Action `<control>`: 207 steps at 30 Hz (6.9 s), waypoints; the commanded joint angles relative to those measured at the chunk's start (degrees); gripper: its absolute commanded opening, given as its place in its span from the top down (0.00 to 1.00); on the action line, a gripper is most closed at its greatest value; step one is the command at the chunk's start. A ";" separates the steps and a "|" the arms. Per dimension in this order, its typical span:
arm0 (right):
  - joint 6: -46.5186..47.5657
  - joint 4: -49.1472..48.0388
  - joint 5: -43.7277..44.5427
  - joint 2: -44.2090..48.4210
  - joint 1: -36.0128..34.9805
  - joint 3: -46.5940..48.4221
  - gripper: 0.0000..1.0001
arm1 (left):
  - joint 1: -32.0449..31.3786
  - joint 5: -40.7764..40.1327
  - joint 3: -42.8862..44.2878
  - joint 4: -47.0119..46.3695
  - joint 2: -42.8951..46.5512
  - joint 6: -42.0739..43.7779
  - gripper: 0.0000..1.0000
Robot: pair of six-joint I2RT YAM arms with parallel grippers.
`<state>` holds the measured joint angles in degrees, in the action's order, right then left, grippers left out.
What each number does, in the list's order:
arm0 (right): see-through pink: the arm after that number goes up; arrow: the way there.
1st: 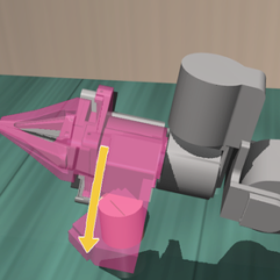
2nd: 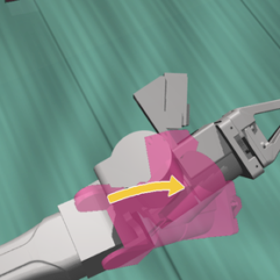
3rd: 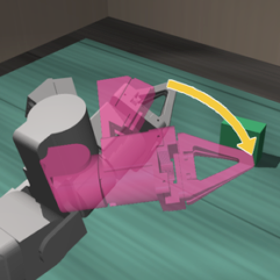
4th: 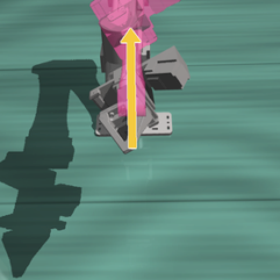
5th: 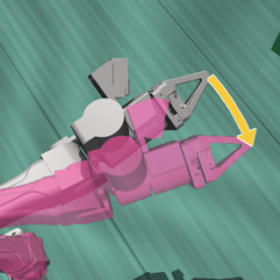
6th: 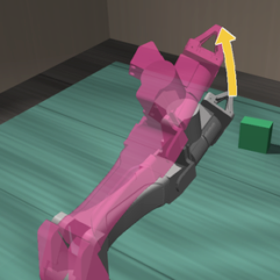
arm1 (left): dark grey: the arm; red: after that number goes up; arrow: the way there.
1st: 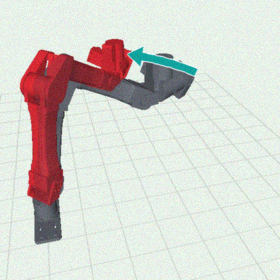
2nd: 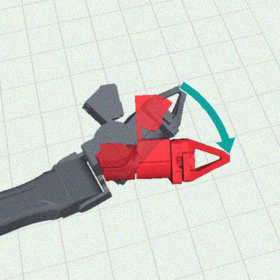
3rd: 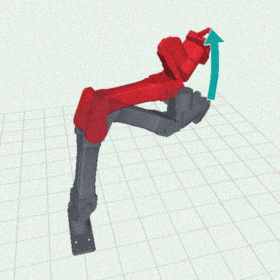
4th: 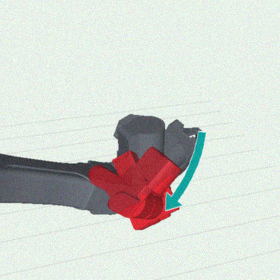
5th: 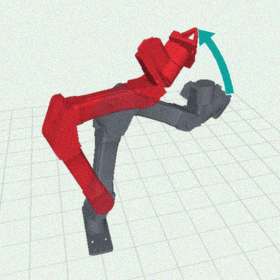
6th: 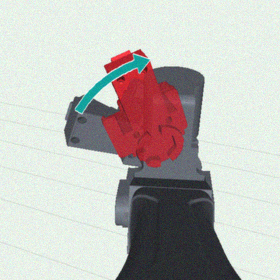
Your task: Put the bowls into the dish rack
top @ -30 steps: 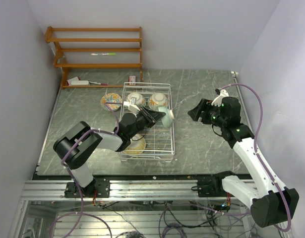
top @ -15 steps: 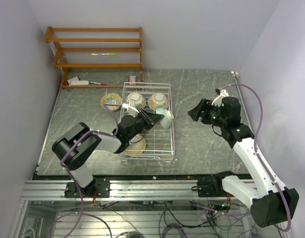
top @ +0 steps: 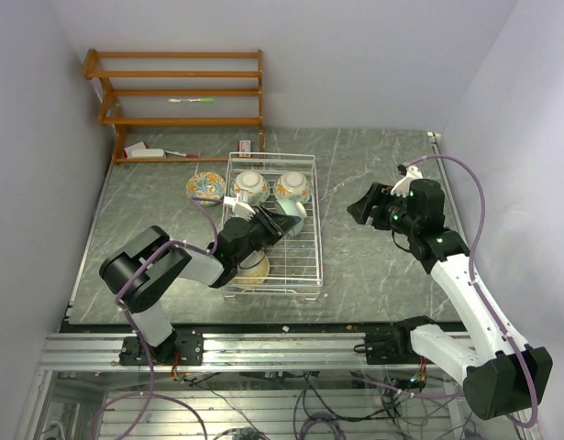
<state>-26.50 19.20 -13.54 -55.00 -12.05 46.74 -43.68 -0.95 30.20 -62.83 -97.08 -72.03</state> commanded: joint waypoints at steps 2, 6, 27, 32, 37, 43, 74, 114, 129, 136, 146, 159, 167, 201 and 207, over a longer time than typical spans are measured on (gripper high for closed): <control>0.57 -0.66 -0.04 0.14 0.37 -0.90 0.32 | -0.27 -1.87 -2.98 1.69 -3.45 1.21 0.74; 0.43 -0.83 -0.26 -0.30 0.37 -1.21 0.32 | -0.27 -3.19 -5.09 1.95 -2.76 1.11 0.90; -0.13 -2.30 -1.09 -0.89 0.45 -1.89 0.32 | -0.26 -2.39 -5.63 20.27 3.67 3.15 0.83; -0.01 -2.76 -1.80 -1.29 0.45 -2.09 0.31 | -0.13 -3.65 -4.26 30.34 7.55 6.07 0.69; 0.10 -3.01 -1.98 -1.42 0.45 -2.18 0.31 | -0.14 -3.55 -4.63 33.28 8.63 6.81 0.64; 0.22 -2.97 -1.84 -1.36 0.46 -2.07 0.31 | -0.14 -4.24 -5.01 36.13 11.23 7.44 0.63; -0.49 -5.93 -2.38 -1.75 0.54 -3.75 0.31 | -0.13 -10.51 13.56 61.52 12.25 21.01 0.59; -0.31 -6.73 -3.25 -2.13 1.50 -4.42 0.31 | -1.62 -19.97 29.31 73.40 18.02 36.90 0.40; 0.40 -5.32 -4.04 -1.12 1.51 -4.25 0.31 | 19.45 -25.58 29.15 73.90 23.25 38.80 0.25; -0.07 -5.92 -4.82 -1.51 1.60 -4.64 0.31 | 33.44 -18.93 26.79 70.43 19.21 35.53 0.23; 0.37 -6.84 -5.17 -3.25 1.69 -4.67 0.31 | 37.74 -15.83 29.73 64.50 6.78 36.29 0.28; 0.98 -7.95 -5.03 -5.96 2.23 -4.61 0.31 | 39.55 -11.77 24.82 54.63 -1.85 36.99 0.34; 0.84 -8.15 -4.67 -6.87 2.25 -4.20 0.31 | 39.55 -10.45 23.63 50.13 -4.96 36.76 0.45; 0.54 -8.49 -5.68 3.69 -12.81 -1.55 0.35 | 38.67 -5.12 20.52 74.41 45.65 37.06 0.93; 0.49 -11.23 -1.30 0.94 -22.61 1.45 0.35 | 30.90 -2.61 22.35 81.99 47.23 39.01 0.93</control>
<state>-26.15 10.96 -19.51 -53.06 -29.45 45.21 -7.75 -7.84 49.58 14.31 -51.03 -34.59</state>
